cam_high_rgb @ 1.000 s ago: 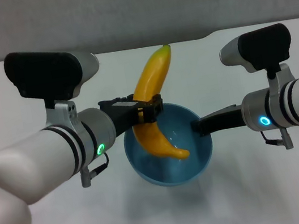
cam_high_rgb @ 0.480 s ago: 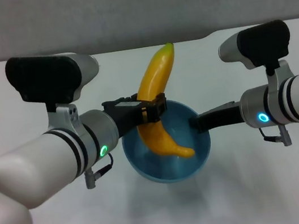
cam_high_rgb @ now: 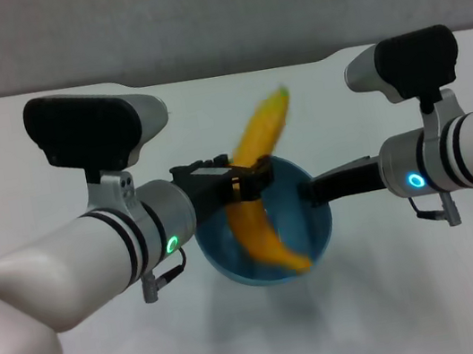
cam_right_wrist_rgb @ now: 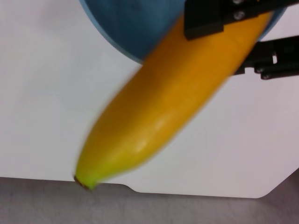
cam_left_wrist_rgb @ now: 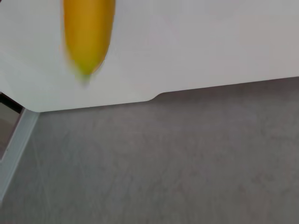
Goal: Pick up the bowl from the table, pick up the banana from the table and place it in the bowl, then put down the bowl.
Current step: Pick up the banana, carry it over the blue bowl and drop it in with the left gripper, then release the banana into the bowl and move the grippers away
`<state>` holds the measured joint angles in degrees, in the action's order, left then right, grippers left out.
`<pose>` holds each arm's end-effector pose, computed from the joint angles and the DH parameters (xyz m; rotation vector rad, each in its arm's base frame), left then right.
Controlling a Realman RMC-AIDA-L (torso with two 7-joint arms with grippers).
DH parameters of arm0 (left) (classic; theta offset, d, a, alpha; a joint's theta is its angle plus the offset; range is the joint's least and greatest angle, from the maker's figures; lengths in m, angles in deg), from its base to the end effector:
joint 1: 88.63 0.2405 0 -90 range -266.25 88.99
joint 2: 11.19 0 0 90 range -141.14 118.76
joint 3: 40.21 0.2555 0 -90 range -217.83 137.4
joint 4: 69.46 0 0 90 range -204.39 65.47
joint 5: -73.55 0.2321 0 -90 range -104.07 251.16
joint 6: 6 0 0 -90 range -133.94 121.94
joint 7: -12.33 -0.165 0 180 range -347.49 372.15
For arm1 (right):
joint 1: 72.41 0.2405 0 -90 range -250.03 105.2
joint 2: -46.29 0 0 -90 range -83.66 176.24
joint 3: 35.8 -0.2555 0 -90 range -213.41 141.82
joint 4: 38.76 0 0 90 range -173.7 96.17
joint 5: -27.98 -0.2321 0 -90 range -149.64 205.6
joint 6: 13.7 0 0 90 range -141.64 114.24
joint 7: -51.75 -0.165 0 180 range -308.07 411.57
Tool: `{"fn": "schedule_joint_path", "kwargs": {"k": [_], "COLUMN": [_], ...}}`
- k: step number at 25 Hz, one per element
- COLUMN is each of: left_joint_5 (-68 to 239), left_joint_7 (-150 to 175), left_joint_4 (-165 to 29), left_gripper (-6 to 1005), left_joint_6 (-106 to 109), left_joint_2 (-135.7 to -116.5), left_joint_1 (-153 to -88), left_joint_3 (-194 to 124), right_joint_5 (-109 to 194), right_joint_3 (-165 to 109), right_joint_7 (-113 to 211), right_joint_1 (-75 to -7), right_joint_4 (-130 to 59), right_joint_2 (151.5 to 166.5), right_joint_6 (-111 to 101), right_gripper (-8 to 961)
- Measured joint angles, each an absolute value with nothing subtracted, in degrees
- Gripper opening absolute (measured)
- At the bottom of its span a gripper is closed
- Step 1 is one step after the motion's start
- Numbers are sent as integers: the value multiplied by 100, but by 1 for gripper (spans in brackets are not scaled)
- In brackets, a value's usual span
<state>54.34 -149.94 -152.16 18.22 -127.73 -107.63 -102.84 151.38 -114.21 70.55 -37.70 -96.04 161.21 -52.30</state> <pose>-0.1264 0.3815 -0.0941 -2.1620 -0.9588 -0.4431 0.1808 0.4297 -0.0956 -2.3250 1.1501 0.1738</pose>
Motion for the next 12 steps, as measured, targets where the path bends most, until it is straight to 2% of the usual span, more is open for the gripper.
{"fn": "schedule_joint_path", "kwargs": {"k": [7, 12], "left_joint_5": [5434, 5555], "left_joint_7": [-14974, -15018], "left_joint_4": [-15209, -15352], "left_gripper": [610, 780], "left_joint_6": [1858, 2120], "left_joint_2": [-12768, -12754], "left_joint_1": [-10771, -10652], "left_joint_3": [-10347, -10674], "right_joint_5": [15137, 15138], "right_joint_3": [-11453, -11544], "right_joint_7": [7091, 7091], "right_joint_1": [-3772, -3771], "right_joint_4": [-9563, -9442], "right_joint_2": [16124, 16118], "right_joint_6": [-5253, -5367], "right_gripper": [108, 110]}}
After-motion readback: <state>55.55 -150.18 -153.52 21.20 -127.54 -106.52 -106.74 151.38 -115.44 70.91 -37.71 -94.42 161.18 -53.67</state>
